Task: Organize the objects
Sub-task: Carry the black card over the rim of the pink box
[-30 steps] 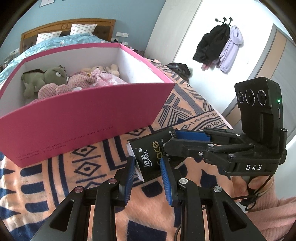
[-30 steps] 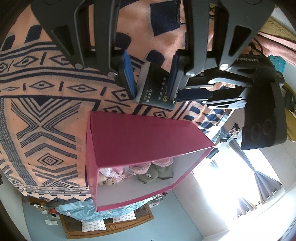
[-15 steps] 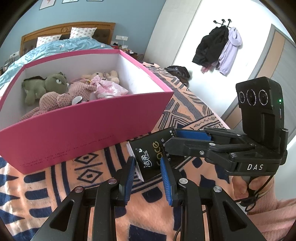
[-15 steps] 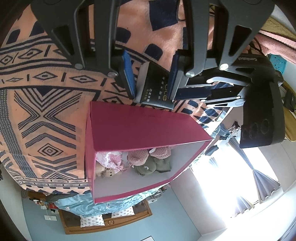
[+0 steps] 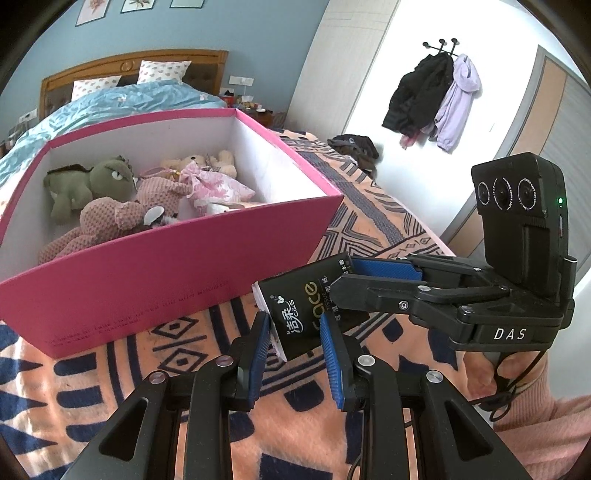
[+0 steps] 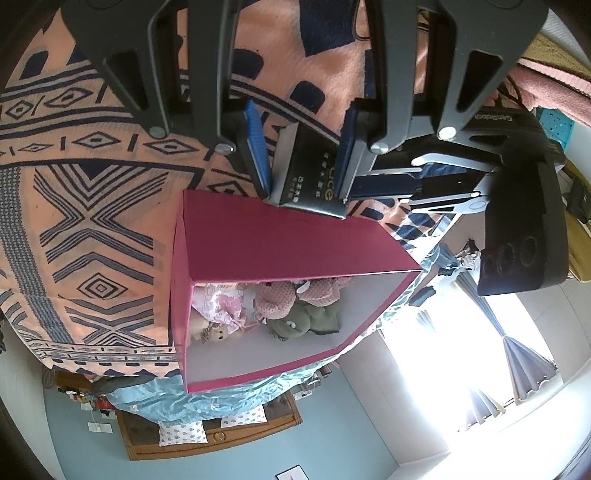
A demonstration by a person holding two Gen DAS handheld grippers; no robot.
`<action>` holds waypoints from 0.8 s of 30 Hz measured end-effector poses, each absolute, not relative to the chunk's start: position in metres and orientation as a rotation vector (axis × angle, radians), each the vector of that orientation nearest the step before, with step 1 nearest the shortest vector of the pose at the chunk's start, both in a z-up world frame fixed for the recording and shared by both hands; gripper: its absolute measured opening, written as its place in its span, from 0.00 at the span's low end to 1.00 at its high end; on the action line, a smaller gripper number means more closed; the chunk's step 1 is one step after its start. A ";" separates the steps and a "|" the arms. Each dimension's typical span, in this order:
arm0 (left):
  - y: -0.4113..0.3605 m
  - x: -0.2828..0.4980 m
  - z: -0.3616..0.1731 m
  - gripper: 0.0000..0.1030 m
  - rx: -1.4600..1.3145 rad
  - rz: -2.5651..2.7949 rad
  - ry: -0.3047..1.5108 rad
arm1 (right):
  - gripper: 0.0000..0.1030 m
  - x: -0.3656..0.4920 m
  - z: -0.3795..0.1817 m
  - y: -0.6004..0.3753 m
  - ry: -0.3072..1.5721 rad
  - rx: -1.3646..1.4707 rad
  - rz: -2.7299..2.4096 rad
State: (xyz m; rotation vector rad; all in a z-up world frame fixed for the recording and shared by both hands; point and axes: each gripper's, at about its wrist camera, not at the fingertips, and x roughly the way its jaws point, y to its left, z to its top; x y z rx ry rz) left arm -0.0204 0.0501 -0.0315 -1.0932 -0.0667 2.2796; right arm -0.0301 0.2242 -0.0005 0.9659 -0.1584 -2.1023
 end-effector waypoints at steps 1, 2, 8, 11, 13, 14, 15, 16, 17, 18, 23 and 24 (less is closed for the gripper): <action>0.050 -0.021 -0.031 0.26 -1.093 2.280 -0.066 | 0.37 -0.030 0.000 0.224 -0.154 0.963 -2.103; 0.051 -0.020 -0.031 0.26 -1.091 2.281 -0.063 | 0.37 -0.030 0.001 0.224 -0.152 0.960 -2.104; 0.051 -0.022 -0.026 0.26 -1.078 2.284 -0.062 | 0.37 -0.031 0.007 0.224 -0.147 0.941 -2.110; 0.052 -0.023 -0.025 0.26 -1.075 2.286 -0.059 | 0.37 -0.031 0.009 0.224 -0.139 0.935 -2.113; 0.052 -0.025 -0.024 0.26 -1.074 2.286 -0.059 | 0.37 -0.032 0.010 0.223 -0.136 0.930 -2.114; 0.052 -0.025 -0.023 0.26 -1.073 2.287 -0.059 | 0.37 -0.032 0.011 0.223 -0.136 0.928 -2.115; 0.052 -0.026 -0.022 0.26 -1.072 2.288 -0.057 | 0.37 -0.032 0.011 0.223 -0.136 0.926 -2.116; 0.052 -0.027 -0.022 0.26 -1.071 2.289 -0.057 | 0.37 -0.033 0.012 0.223 -0.135 0.924 -2.117; 0.052 -0.028 -0.021 0.26 -1.070 2.289 -0.057 | 0.37 -0.033 0.013 0.223 -0.134 0.922 -2.117; 0.052 -0.028 -0.021 0.26 -1.070 2.290 -0.057 | 0.37 -0.033 0.013 0.223 -0.132 0.921 -2.118; 0.052 -0.030 -0.017 0.26 -1.058 2.294 -0.052 | 0.37 -0.034 0.017 0.223 -0.126 0.908 -2.119; 0.053 -0.030 -0.016 0.26 -1.057 2.295 -0.052 | 0.37 -0.035 0.018 0.223 -0.125 0.904 -2.121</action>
